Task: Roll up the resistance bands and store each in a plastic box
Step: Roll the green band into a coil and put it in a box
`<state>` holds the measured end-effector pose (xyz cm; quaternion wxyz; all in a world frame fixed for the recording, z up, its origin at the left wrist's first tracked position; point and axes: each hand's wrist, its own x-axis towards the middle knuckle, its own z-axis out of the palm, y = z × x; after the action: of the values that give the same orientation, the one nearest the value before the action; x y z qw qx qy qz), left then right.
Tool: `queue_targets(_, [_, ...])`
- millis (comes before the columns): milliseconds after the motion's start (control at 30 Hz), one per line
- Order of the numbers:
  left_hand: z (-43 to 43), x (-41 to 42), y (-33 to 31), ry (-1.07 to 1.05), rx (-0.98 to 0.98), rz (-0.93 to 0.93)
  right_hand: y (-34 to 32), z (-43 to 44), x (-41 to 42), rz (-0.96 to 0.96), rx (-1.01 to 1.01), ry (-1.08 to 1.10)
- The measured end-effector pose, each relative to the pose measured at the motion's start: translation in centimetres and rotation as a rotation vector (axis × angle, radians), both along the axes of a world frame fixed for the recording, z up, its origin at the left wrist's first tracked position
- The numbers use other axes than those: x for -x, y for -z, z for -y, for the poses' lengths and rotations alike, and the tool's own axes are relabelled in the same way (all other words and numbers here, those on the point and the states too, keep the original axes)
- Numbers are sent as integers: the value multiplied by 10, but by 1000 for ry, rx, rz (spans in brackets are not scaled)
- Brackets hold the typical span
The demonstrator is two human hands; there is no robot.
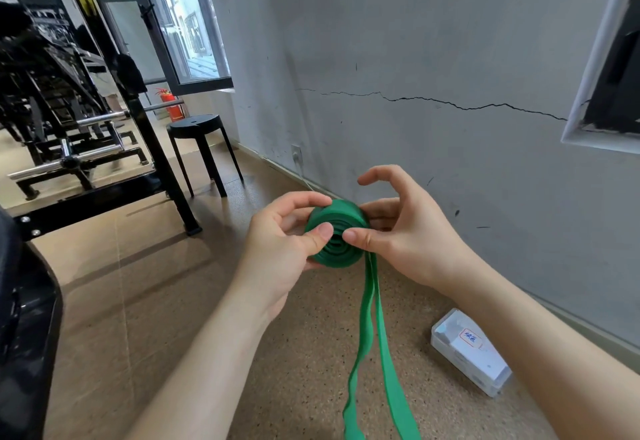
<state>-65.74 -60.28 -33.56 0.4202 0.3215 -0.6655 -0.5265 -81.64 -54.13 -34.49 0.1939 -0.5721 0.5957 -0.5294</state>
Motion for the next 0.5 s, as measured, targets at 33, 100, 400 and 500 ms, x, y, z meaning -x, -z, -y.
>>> queue_targets(33, [2,-2,-1,5,176,172,-1,-2,1,-67,-20,-4])
queue_targets(100, [2,-7,-5,-42,596,598,-5,-6,0,-222,-62,-23])
queue_targets(400, [7,-10,-4,32,441,481,-4,-2,-2,-181,-89,-104])
queue_targets(500, [12,-12,-3,-10,266,291,0,-1,3,-99,-73,-88])
